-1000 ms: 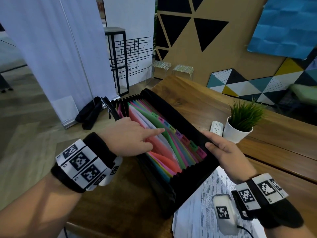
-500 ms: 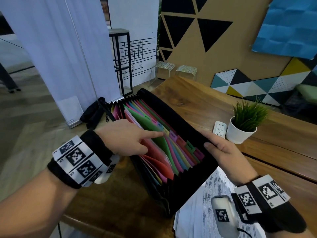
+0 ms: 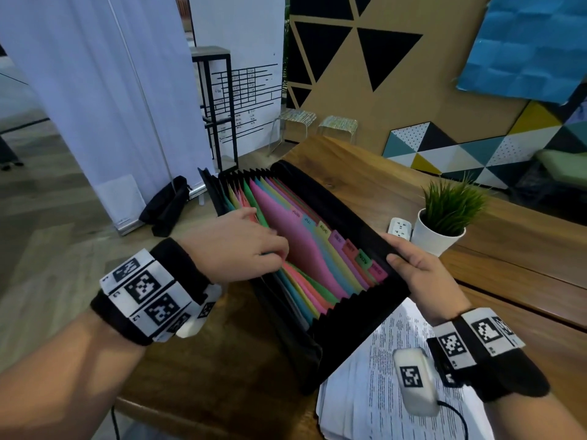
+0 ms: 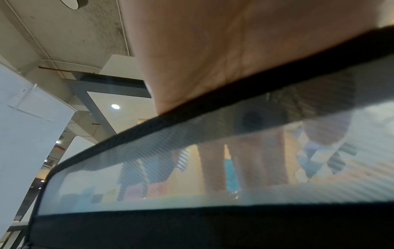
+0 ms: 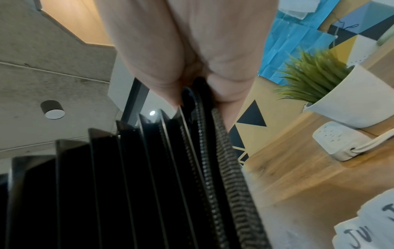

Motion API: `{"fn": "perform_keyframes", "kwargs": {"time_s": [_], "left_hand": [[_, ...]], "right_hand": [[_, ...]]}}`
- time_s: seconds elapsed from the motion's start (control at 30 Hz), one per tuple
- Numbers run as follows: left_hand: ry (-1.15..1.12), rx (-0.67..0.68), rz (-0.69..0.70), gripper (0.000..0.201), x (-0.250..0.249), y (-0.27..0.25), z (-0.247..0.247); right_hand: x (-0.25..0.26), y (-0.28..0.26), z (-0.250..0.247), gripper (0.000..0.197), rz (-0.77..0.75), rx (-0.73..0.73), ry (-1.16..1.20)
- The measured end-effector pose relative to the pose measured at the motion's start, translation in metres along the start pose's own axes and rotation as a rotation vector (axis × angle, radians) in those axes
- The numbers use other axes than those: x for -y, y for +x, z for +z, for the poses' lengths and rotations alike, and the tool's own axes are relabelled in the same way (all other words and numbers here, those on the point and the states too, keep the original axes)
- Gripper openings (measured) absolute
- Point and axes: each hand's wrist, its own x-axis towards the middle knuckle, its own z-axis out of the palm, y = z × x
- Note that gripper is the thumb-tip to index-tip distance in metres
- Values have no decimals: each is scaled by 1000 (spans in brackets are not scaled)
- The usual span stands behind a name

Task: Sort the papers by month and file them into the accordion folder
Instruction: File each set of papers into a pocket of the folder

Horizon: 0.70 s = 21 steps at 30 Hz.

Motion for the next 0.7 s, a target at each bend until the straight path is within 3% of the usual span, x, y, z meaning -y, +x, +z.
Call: {"fn": "perform_keyframes", "kwargs": {"time_s": [0.13, 0.23, 0.3, 0.37, 0.47, 0.53, 0.63, 0.7], "left_hand": [[-97, -103, 46, 78, 4, -2, 3], [-86, -238, 97, 78, 5, -3, 10], [-108, -307, 96, 86, 7, -2, 15], [-139, -368, 88, 92, 9, -3, 17], [-171, -450, 84, 96, 7, -4, 19], [-196, -488, 95, 95, 7, -4, 21], [-246, -508, 110, 89, 8, -1, 21], [-263, -495, 116, 86, 9, 2, 19]], "right_hand": [[-13, 4, -9, 41, 42, -84, 35], [-21, 1, -15, 24, 104, -164, 120], [-27, -8, -26, 36, 210, -240, 99], [-45, -22, -48, 56, 367, -303, -125], [-88, -59, -78, 74, 863, -125, -814], [-115, -87, -81, 93, 1133, -26, -984], [-135, -114, -71, 99, 1185, -104, -984], [-140, -121, -65, 95, 1134, -250, -796]]}}
